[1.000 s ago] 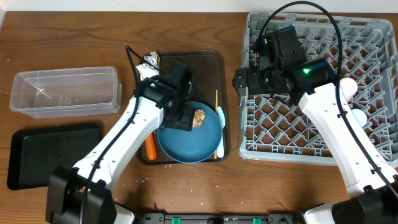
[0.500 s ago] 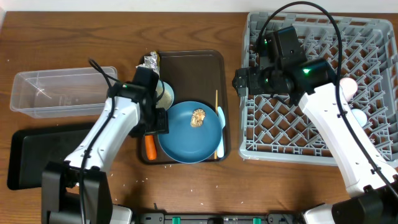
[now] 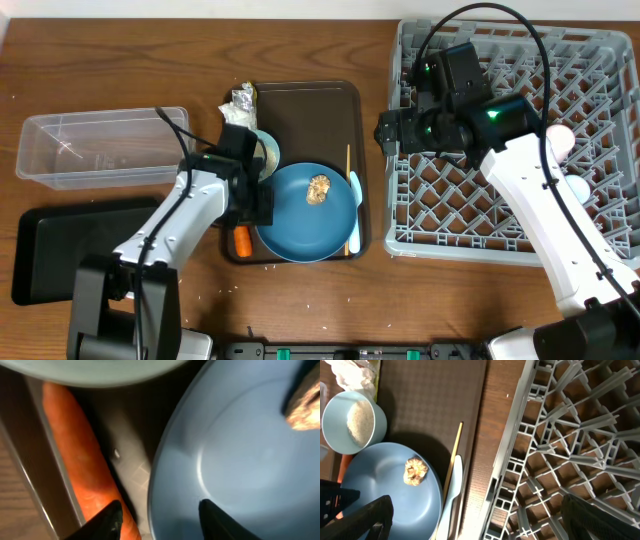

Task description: Sort waste into correct bins and load items into the dishwasher rack

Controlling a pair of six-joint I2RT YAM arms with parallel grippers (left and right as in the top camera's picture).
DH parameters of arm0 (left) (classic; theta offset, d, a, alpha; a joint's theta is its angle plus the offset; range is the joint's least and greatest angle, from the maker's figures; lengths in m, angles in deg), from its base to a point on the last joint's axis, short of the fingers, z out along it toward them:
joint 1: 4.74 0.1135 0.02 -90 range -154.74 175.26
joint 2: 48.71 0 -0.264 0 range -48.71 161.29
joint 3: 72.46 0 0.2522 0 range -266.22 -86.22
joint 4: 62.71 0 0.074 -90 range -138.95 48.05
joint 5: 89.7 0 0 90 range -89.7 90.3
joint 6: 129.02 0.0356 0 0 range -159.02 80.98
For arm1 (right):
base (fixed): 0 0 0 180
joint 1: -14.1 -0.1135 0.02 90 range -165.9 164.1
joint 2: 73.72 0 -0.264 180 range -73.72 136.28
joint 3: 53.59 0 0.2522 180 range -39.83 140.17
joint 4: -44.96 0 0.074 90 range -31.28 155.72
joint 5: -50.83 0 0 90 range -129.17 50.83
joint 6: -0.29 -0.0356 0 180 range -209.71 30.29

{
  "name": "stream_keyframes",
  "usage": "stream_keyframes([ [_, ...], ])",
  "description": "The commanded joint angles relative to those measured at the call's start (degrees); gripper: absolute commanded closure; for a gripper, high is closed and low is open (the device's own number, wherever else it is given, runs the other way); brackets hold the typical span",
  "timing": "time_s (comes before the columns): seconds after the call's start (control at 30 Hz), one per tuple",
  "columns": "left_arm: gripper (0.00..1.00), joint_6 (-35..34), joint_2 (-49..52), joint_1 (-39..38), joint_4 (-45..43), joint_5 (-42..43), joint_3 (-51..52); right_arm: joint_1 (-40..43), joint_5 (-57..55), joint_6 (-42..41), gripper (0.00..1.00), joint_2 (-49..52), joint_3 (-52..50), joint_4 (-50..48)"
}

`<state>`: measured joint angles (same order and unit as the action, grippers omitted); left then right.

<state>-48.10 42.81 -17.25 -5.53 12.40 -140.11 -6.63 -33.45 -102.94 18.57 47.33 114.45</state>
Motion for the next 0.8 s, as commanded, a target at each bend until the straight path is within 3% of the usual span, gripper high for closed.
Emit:
stream_keyframes([
  [0.0,0.56,0.7,0.2,0.1,-0.5,0.5,0.4,0.5,-0.3,-0.4,0.01,-0.1,-0.3,0.2],
  [0.33,0.91,0.7,0.2,0.1,-3.0,0.3,0.4,0.5,-0.4,-0.4,0.01,-0.1,-0.3,0.4],
  [0.43,0.91,0.7,0.2,0.1,-2.8,0.3,0.4,0.5,-0.4,-0.4,0.01,-0.1,-0.3,0.4],
  [0.5,0.83,1.2,0.2,0.1,-2.8,0.3,0.4,0.5,-0.4,-0.4,0.01,-0.1,-0.3,0.4],
  [0.77,0.86,1.6,0.2,-0.1,-4.2,-2.3,1.1,0.5,-0.4,-0.4,0.01,-0.1,-0.3,0.4],
])
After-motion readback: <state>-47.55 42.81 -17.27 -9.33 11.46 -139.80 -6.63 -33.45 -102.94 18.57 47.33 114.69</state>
